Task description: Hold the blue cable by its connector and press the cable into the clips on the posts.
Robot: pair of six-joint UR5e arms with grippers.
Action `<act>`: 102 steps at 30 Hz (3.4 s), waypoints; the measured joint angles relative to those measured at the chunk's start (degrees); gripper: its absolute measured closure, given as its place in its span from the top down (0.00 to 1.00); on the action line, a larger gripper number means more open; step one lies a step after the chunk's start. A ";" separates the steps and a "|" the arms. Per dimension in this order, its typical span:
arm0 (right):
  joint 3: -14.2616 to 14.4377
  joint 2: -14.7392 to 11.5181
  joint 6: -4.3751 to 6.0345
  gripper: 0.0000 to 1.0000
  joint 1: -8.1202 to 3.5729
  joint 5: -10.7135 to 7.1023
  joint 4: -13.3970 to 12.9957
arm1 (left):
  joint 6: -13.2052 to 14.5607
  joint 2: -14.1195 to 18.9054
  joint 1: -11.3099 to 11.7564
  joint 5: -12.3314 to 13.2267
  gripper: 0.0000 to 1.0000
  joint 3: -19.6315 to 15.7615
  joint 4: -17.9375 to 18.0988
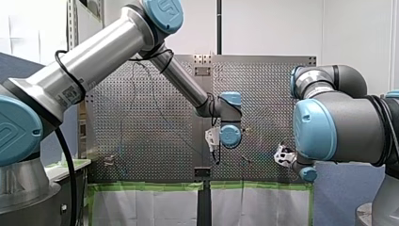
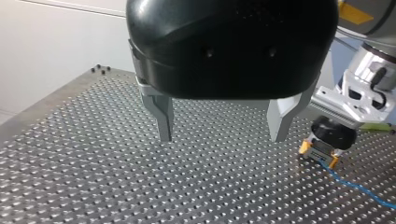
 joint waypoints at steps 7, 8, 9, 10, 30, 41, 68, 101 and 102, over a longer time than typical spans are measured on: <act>0.00 0.00 0.00 0.00 0.00 0.00 0.00 | -1.91 2.77 0.44 0.11 1.00 -2.78 2.16; 0.00 0.00 0.00 0.00 0.00 0.00 0.00 | -2.04 3.27 0.47 0.09 1.00 -3.27 2.63; 0.00 0.00 0.00 0.00 0.00 0.00 0.00 | -2.08 3.65 0.50 0.08 1.00 -3.65 3.00; 0.00 0.00 0.00 0.00 0.00 0.00 0.00 | -2.12 4.01 0.51 0.08 1.00 -4.02 3.38; 0.00 0.00 0.00 0.00 0.00 0.00 0.00 | -2.26 13.95 0.28 0.11 1.00 -13.95 4.59; 0.00 0.00 0.00 0.00 0.00 0.00 0.00 | -2.33 19.90 0.20 0.42 1.00 -19.91 4.60; 0.00 0.00 0.00 0.00 0.00 0.00 0.00 | -2.58 29.54 1.85 2.98 1.00 -29.55 6.42; 0.00 0.00 0.00 0.00 0.00 0.00 0.00 | -2.58 29.57 1.85 2.98 1.00 -29.58 6.44; 0.00 0.00 0.00 0.00 0.00 0.00 0.00 | -2.58 29.57 1.86 2.98 1.00 -29.58 6.44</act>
